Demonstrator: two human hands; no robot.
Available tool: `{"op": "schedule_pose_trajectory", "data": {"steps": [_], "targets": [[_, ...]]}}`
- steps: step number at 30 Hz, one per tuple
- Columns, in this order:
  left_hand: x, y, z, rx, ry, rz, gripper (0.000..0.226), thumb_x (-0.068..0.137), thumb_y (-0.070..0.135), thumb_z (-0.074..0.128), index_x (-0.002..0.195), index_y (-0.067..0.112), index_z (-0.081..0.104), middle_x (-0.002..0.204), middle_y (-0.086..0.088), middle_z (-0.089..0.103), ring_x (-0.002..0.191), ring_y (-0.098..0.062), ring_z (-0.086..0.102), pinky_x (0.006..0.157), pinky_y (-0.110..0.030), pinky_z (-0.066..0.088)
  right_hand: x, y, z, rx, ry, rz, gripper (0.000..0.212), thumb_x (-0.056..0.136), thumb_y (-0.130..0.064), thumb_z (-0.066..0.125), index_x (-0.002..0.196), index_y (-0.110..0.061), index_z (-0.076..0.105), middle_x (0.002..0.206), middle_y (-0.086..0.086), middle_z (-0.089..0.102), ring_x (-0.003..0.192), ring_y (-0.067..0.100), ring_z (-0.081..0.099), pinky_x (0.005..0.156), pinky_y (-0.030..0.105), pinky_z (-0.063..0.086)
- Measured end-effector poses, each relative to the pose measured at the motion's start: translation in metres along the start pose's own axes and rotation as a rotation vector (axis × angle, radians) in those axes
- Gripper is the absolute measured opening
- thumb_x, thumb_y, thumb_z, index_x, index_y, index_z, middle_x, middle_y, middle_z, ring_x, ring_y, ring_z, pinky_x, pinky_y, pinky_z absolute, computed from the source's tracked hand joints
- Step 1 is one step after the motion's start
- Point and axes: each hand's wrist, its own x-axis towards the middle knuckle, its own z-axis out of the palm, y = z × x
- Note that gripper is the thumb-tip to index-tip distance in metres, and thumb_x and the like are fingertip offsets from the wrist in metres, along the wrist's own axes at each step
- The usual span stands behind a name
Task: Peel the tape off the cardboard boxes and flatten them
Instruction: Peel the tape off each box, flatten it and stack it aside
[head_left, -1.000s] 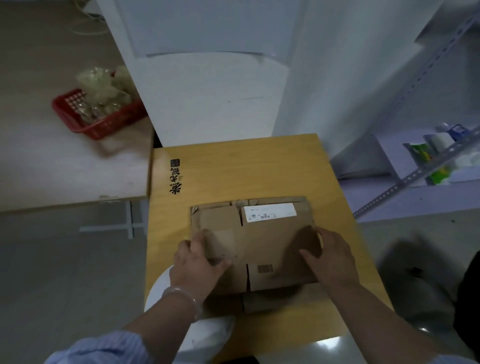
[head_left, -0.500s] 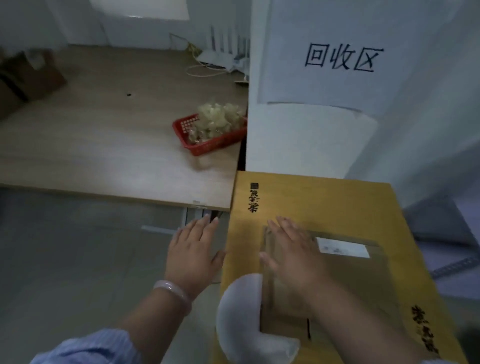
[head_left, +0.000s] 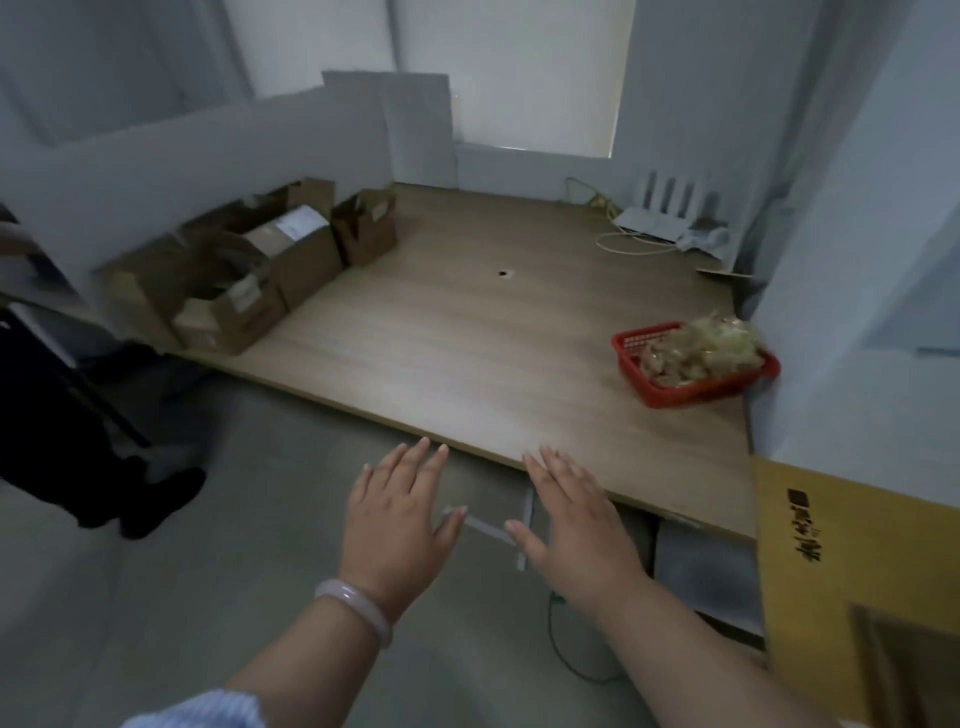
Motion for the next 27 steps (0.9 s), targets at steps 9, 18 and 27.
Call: {"op": "schedule_pose_trajectory", "data": {"steps": [9,18,27], "targets": [[0.058,-0.12,-0.013,-0.019,0.095,-0.116,0.065,0.077,0.058,0.045,0.133,0.025,0.053,0.137,0.001,0.054,0.126,-0.022,0.05,0.101,-0.049,0.043,0.126,-0.089,0.024,-0.038,-0.008,-0.117,0.073,0.089,-0.067,0.02,0.149,-0.036,-0.008,0.158,-0.013,-0.013,0.138,-0.002,-0.018,0.113,0.024,-0.013],[0.182,-0.213,0.002,0.081,0.096,-0.232,0.066,0.079,0.06,0.039,0.134,0.026,0.051,0.137,0.001,0.053,0.125,-0.023,0.051,0.101,-0.047,0.042,0.302,-0.12,0.05,-0.025,-0.035,-0.241,0.082,0.077,-0.072,0.009,0.15,-0.036,-0.005,0.158,-0.013,-0.01,0.144,0.004,-0.012,0.112,0.021,-0.012],[0.282,-0.312,0.012,0.065,0.089,-0.373,0.066,0.085,0.056,0.05,0.143,0.029,0.038,0.148,0.003,0.04,0.136,-0.02,0.037,0.109,-0.042,0.031,0.452,-0.164,0.058,-0.001,-0.091,-0.333,0.07,0.095,-0.058,0.032,0.15,-0.034,-0.002,0.159,-0.011,-0.008,0.145,0.006,-0.01,0.114,0.023,-0.008]]}}
